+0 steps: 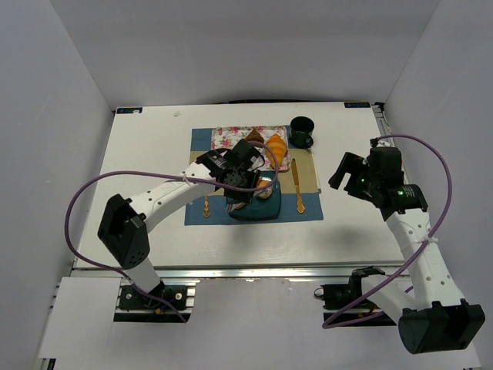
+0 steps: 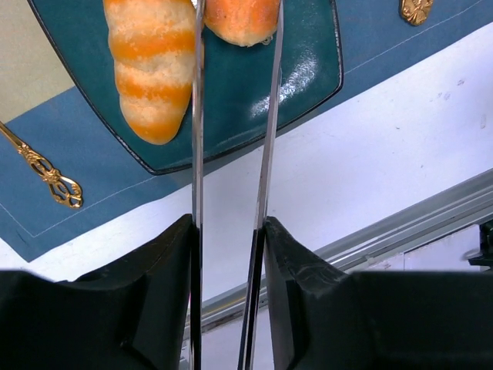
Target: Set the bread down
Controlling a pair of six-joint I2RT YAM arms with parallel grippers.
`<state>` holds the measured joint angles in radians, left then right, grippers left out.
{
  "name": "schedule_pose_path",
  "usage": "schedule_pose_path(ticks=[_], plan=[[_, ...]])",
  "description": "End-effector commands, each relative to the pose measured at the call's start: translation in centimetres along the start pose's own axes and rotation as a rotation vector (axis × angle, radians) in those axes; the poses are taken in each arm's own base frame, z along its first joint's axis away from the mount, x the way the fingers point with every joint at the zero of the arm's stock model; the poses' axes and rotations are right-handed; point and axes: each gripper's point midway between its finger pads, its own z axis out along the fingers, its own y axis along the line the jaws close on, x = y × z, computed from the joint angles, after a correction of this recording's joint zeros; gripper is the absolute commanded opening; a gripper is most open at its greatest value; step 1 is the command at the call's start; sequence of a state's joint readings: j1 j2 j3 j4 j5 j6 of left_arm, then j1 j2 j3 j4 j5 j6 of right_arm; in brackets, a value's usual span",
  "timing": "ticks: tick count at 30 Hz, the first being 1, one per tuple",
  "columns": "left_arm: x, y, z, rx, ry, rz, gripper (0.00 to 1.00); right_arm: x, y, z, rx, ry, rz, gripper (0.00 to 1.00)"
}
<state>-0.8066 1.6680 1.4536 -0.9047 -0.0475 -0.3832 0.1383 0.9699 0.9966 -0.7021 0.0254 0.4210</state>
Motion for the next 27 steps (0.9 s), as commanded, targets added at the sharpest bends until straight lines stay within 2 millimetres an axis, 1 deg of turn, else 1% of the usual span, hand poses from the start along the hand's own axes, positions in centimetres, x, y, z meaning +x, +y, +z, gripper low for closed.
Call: schedule_pose_path(ticks=[1,2,3,7,12,13,15,16,18,19,20,22,23,24,25,26,27], plan=[[-1.3,-0.9,-1.6,0.033,-0.072,-0.007,0.49,-0.3,0.3,-0.6,-0.017,-0.030,0.011,0.89],[-1.3,-0.9,-1.7,0.033,-0.072,-0.007,0.51,-0.2,0.2,-0.7,-0.014,-0.030,0.013,0.89],[-1.4,-0.9,-1.8,0.032,-0.076,-0.006,0.56,-0.1,0.2,-0.7,-0.011,-0.028,0.010,0.89],[-2.1,-1.1,-2.5,0.036,-0.101,-0.015,0.62,0.0,0.1,-0.9,-0.009,-0.028,0.009,0.89],[-3.3,-1.4,-3.8,0.042,-0.133,-0.027,0.63,0.1,0.1,-0.8,-0.014,-0.023,0.009,0.89],[-4.0,-1.6,-4.4,0.046,-0.155,-0.031,0.63,0.1,0.1,-0.8,-0.013,-0.023,0.007,0.89],[-4.6,-1.8,-5.0,0.052,-0.169,-0.042,0.62,0.1,0.2,-0.7,-0.018,-0.021,0.007,0.89],[-5.4,-2.0,-5.6,0.055,-0.191,-0.048,0.60,0.0,0.3,-0.7,-0.020,-0.022,0.005,0.89],[-6.0,-2.0,-6.5,0.047,-0.210,-0.057,0.59,0.0,0.3,-0.6,-0.022,-0.021,0.006,0.89],[-7.2,-1.6,-7.7,0.022,-0.252,-0.070,0.58,0.0,0.4,-0.6,-0.025,-0.021,0.004,0.89],[-7.3,-1.0,-8.3,-0.006,-0.261,-0.093,0.55,0.0,0.3,-0.5,-0.023,-0.020,0.003,0.89],[-7.9,0.4,-9.5,-0.081,-0.307,-0.141,0.55,0.0,0.4,-0.4,-0.027,-0.019,-0.001,0.89],[-8.3,2.0,-10.7,-0.152,-0.360,-0.210,0.55,-0.1,0.4,-0.3,-0.027,-0.020,-0.002,0.89],[-8.3,3.0,-11.1,-0.188,-0.381,-0.253,0.55,-0.1,0.4,-0.2,-0.027,-0.019,-0.003,0.89],[-8.3,4.5,-11.6,-0.228,-0.406,-0.320,0.55,-0.1,0.4,-0.1,-0.028,-0.018,-0.005,0.89],[-7.9,6.3,-12.5,-0.273,-0.451,-0.427,0.55,-0.2,0.4,0.0,-0.029,-0.023,-0.005,0.89],[-7.5,7.6,-13.0,-0.303,-0.473,-0.495,0.55,-0.1,1.0,0.1,-0.059,-0.013,-0.005,0.89]])
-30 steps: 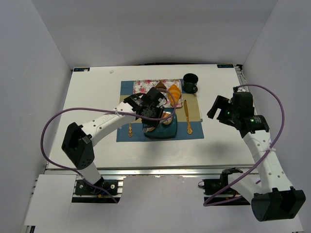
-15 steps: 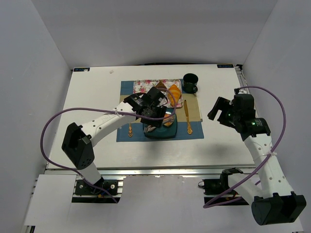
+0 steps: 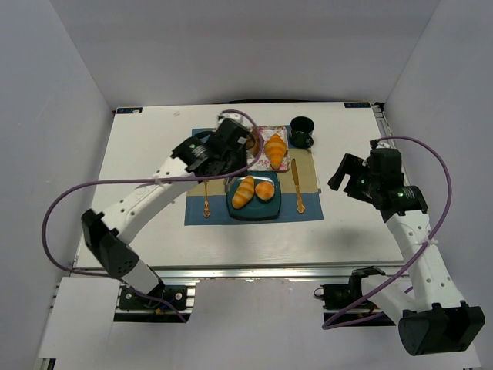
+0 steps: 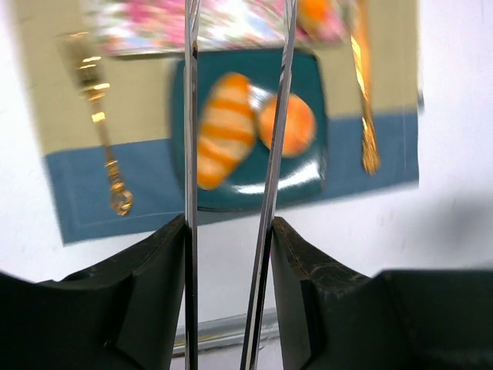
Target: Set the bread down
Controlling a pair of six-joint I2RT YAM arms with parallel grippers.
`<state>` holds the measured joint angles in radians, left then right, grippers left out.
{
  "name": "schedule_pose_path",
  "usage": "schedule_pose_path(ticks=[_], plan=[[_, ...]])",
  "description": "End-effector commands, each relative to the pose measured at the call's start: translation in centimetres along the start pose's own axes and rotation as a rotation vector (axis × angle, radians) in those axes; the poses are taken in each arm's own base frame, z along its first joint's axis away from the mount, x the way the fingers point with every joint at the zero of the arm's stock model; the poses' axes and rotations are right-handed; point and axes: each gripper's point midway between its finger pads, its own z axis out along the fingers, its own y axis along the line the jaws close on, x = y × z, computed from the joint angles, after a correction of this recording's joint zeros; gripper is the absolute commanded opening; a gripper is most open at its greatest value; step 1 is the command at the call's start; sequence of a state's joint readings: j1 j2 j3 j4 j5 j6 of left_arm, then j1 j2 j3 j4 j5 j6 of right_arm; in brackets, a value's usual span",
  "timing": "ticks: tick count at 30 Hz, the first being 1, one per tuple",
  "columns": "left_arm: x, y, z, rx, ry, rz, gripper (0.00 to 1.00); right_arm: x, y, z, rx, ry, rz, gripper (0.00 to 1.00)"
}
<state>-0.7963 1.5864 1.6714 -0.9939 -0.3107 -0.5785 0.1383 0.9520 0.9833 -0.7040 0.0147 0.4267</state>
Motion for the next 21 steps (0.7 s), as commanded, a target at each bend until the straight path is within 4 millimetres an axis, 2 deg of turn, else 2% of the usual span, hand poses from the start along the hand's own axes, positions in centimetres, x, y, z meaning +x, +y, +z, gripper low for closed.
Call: schedule_pose_path(ticks=[1,2,3,4,5,6,8,9,12,13,15,16,20,21], plan=[[-3.3,8.2,-3.9,-0.229,-0.202,-0.329,0.55,-0.5,1.2,0.4,-0.061,-0.009,-0.009,0.89],[-3.6,9.6,-4.1,-0.247,-0.238,-0.426,0.55,-0.5,1.3,0.5,-0.066,-0.008,-0.007,0.89],[-2.5,11.8,-4.6,-0.275,-0.246,-0.478,0.55,-0.6,1.5,0.6,-0.076,-0.012,-0.009,0.89],[-2.5,15.1,-4.6,-0.345,-0.267,-0.557,0.55,-0.6,1.7,0.7,-0.084,-0.005,-0.009,0.89],[-2.0,17.0,-4.7,-0.383,-0.279,-0.609,0.55,-0.6,1.7,0.8,-0.088,-0.005,-0.008,0.89],[-0.6,20.5,-4.7,-0.481,-0.280,-0.661,0.55,-0.7,1.8,0.9,-0.092,-0.006,-0.010,0.89],[1.3,23.8,-4.6,-0.589,-0.271,-0.709,0.55,-0.8,2.1,1.2,-0.103,-0.005,-0.011,0.89],[3.0,26.4,-4.3,-0.681,-0.254,-0.733,0.55,-0.7,2.2,1.3,-0.108,-0.001,-0.011,0.89],[5.6,29.9,-3.7,-0.795,-0.234,-0.803,0.54,-0.6,2.4,1.6,-0.124,0.008,-0.013,0.89],[7.2,30.7,-3.1,-0.834,-0.205,-0.810,0.54,-0.6,2.5,1.6,-0.131,0.010,-0.011,0.89],[8.3,32.2,-2.7,-0.877,-0.209,-0.854,0.54,-0.5,2.6,1.7,-0.137,0.016,-0.013,0.89],[9.6,32.9,-2.4,-0.911,-0.190,-0.853,0.54,-0.4,2.7,1.7,-0.141,0.019,-0.011,0.89],[12.3,34.2,-0.9,-0.938,-0.169,-0.941,0.55,-0.1,2.7,1.6,-0.147,0.029,-0.009,0.89],[13.7,33.9,0.5,-0.917,-0.154,-0.974,0.55,0.1,2.6,1.6,-0.143,0.030,-0.009,0.90]])
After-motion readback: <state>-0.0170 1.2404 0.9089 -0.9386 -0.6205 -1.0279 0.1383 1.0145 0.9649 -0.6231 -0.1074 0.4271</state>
